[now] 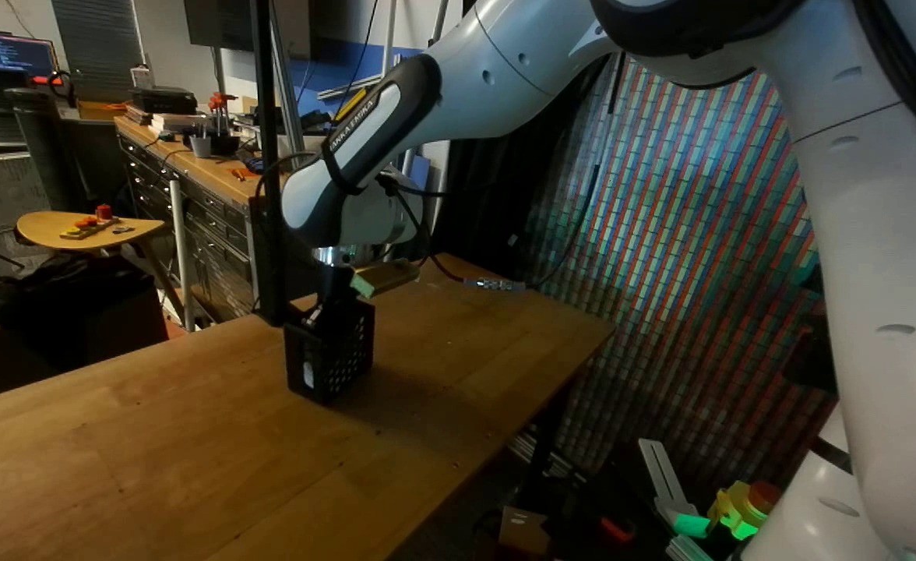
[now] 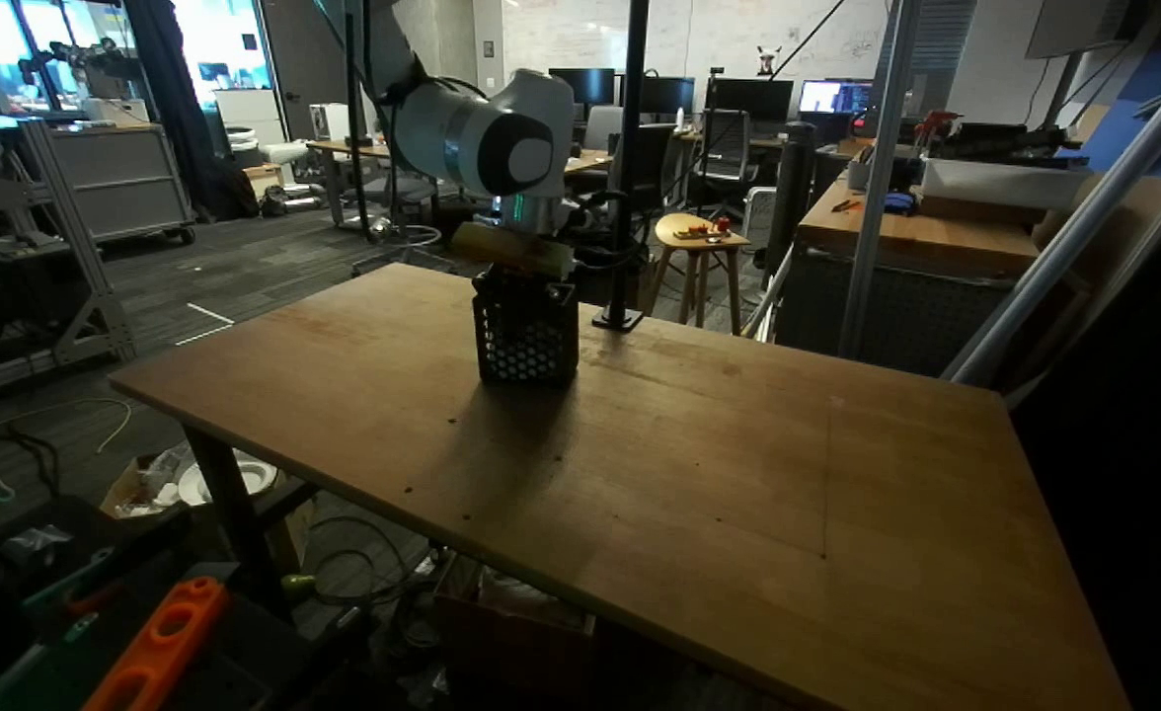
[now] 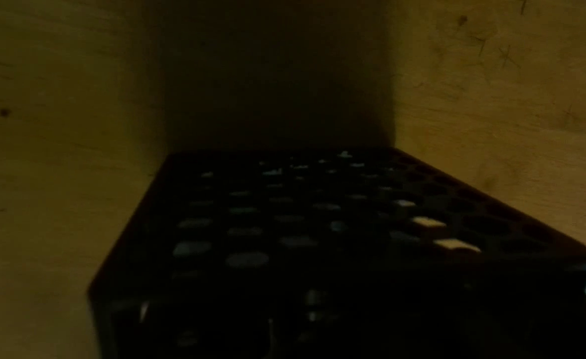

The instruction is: Put the towel in the box

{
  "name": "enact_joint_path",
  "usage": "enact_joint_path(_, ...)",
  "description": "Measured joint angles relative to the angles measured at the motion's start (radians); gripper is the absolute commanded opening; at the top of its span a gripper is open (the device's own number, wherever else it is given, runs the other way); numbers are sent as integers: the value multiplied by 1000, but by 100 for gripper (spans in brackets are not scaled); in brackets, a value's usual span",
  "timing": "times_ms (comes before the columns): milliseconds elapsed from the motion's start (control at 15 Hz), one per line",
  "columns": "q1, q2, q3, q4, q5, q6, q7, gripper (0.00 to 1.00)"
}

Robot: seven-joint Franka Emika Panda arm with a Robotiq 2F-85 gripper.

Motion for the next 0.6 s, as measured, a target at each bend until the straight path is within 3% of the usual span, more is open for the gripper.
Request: enact_joint_path(600,27,-213,-94,-82,-162,21,104,0)
